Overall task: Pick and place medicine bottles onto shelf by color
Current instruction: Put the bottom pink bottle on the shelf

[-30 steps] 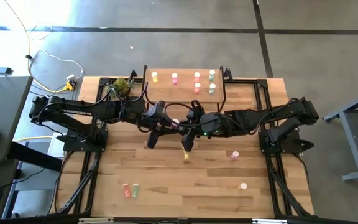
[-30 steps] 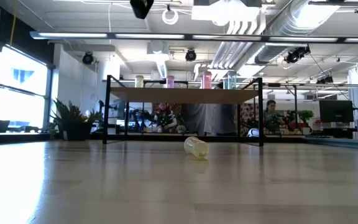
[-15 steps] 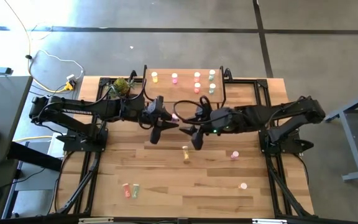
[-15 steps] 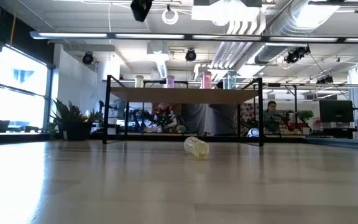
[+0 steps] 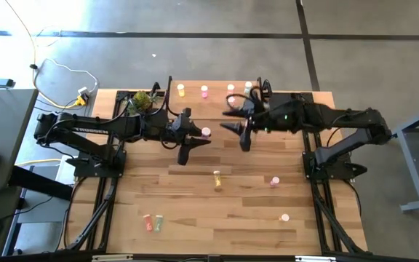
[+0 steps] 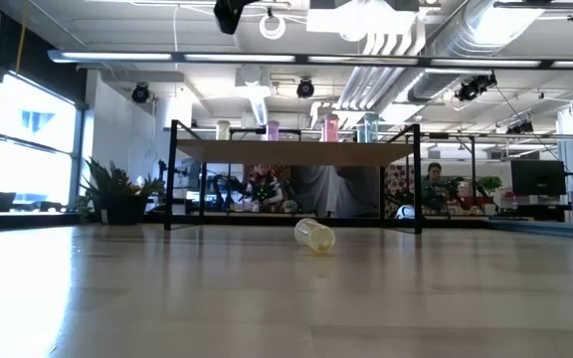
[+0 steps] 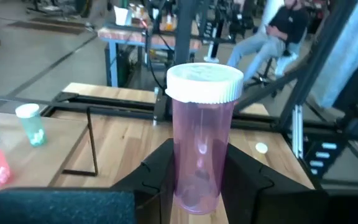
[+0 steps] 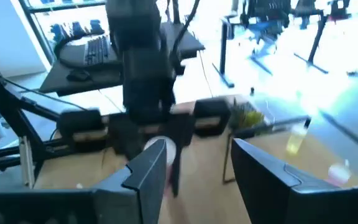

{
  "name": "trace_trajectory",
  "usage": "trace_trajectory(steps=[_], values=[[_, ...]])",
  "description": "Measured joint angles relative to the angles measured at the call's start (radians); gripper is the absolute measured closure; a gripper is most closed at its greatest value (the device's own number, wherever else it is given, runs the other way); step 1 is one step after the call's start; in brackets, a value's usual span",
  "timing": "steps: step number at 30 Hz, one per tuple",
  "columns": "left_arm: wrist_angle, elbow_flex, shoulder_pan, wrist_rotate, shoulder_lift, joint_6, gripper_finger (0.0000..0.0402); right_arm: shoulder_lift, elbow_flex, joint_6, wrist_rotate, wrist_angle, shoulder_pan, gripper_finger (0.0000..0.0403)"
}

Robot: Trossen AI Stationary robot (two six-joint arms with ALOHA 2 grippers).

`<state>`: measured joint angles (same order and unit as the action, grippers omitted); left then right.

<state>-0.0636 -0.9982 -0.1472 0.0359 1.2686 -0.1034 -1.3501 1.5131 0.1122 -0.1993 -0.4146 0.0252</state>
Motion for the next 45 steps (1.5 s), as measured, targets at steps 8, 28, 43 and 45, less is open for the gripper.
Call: trace_trajectory(steps=[8,28,43,45], values=[[-0.120,0.075,-0.046,-0.003,0.001,-0.042,0.0312,0.003,0.000,-0.050,0.250,0.083,-0.167,0.0231],[-0.152,0.090,-0.095,-0.021,0.075,-0.024,0.0312,-0.013,0.000,-0.107,0.499,0.296,-0.327,0.0231],[-0.174,0.090,-0.184,0.043,0.109,0.003,0.0312,-0.129,-0.001,-0.121,0.536,0.079,-0.335,0.0231],[-0.174,0.090,-0.188,0.043,0.109,0.003,0.0312,-0.149,-0.001,-0.120,0.568,0.075,-0.335,0.0231]])
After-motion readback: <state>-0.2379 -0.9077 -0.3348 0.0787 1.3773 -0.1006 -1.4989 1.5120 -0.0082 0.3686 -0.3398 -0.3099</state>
